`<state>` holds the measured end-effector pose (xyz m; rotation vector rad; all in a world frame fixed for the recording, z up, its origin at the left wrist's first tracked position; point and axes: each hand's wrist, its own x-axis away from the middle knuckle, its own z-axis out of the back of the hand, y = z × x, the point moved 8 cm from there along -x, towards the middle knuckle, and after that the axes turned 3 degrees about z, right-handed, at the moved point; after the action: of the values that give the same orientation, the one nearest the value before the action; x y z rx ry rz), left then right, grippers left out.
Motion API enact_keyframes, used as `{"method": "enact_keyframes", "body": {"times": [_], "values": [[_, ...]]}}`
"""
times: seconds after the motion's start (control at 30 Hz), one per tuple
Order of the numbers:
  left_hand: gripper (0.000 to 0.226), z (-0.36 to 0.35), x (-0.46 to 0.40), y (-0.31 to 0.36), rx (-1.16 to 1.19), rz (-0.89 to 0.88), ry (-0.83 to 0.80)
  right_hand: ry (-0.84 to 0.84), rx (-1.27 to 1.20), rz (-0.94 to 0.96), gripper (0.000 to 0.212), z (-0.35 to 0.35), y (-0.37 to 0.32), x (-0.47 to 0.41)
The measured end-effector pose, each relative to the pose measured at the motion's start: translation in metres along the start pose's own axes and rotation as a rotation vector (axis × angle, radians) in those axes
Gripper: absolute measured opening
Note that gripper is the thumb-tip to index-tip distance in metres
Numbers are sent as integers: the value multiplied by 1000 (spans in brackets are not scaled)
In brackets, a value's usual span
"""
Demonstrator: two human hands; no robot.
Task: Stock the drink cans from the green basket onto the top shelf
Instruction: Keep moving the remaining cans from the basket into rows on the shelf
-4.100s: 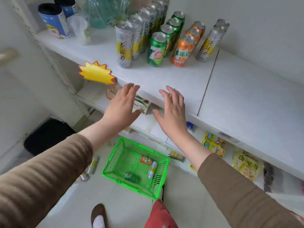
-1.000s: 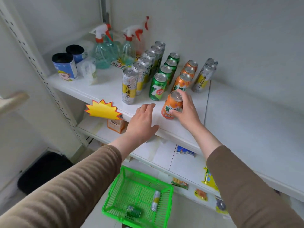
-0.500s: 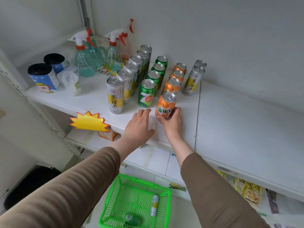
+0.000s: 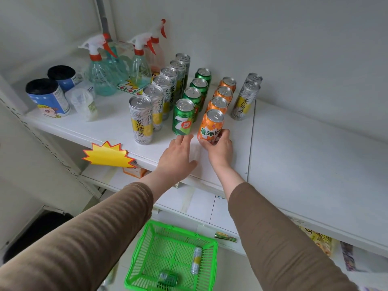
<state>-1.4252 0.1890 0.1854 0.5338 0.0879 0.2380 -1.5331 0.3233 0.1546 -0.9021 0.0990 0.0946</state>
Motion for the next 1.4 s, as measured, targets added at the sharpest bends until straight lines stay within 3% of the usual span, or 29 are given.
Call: {"method": "enact_keyframes", "body": {"times": [0.13, 0.27, 0.5, 0.77, 0.97, 1.17, 1.4], "values": [[80, 1, 7, -4, 1, -5, 20, 2, -8, 5, 69, 1, 0, 1], [79, 3, 24, -12, -10, -32, 48, 14, -18, 18, 91, 7, 1, 24], [75, 4, 95, -45, -41, -98, 170, 47, 301, 411, 78, 13, -20, 131], [83, -65, 194, -131, -86, -2, 74, -92, 476, 500, 75, -30, 36, 258], [84, -183, 253, -205, -109, 106, -79, -330, 536, 463, 76, -106, 138, 320], [85, -336, 303, -273, -163, 195, -300, -590, 619, 429, 79, -201, 282, 370], [82, -496, 319, -342, -233, 230, -479, -782, 635, 362, 75, -301, 446, 403]]}}
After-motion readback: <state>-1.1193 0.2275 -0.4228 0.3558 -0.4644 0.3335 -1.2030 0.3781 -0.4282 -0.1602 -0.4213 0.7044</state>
